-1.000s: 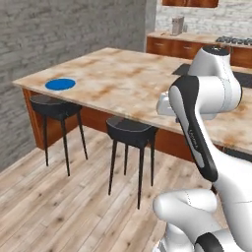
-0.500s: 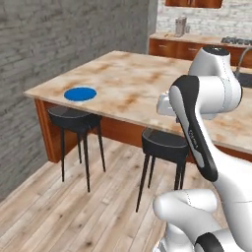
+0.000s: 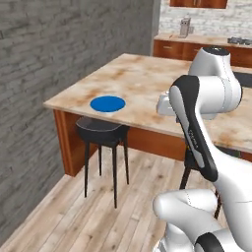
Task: Take the fork and place it on the left side of the plate. Then take the spoon and place it on the right side of the plate. Make sure they're directly next to the plate.
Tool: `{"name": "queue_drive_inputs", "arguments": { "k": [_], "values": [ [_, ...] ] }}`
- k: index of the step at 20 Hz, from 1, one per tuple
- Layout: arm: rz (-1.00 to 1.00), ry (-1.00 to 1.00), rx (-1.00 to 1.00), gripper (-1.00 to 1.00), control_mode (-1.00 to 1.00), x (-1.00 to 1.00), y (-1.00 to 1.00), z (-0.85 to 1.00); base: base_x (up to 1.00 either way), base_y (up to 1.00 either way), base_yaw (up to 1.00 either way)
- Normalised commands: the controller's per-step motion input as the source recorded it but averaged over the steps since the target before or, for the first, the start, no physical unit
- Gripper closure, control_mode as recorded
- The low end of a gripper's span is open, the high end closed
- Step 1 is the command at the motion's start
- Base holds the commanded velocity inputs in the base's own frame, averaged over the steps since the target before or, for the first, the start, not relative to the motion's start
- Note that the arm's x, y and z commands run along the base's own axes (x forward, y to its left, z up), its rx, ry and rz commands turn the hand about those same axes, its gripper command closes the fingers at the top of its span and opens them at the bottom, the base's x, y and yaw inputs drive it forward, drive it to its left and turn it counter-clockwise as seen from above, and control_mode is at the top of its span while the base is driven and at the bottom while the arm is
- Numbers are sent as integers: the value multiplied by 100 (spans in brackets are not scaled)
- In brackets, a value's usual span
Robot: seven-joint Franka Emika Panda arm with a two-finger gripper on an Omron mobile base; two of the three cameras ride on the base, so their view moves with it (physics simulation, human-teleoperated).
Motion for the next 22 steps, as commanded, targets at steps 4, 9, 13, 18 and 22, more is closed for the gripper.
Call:
{"name": "queue_drive_inputs", "arguments": {
  "k": [4,9,13,18,22],
  "values": [
    [0,0,0,100,100,0,0,0,100,100,-18],
    [0,0,0,100,100,0,0,0,100,100,-17],
    [0,0,0,100,100,0,0,0,100,86,-16],
    [0,0,0,100,100,0,0,0,100,23,-8],
    [0,0,0,100,100,0,0,0,100,0,-1]
  ]
}}
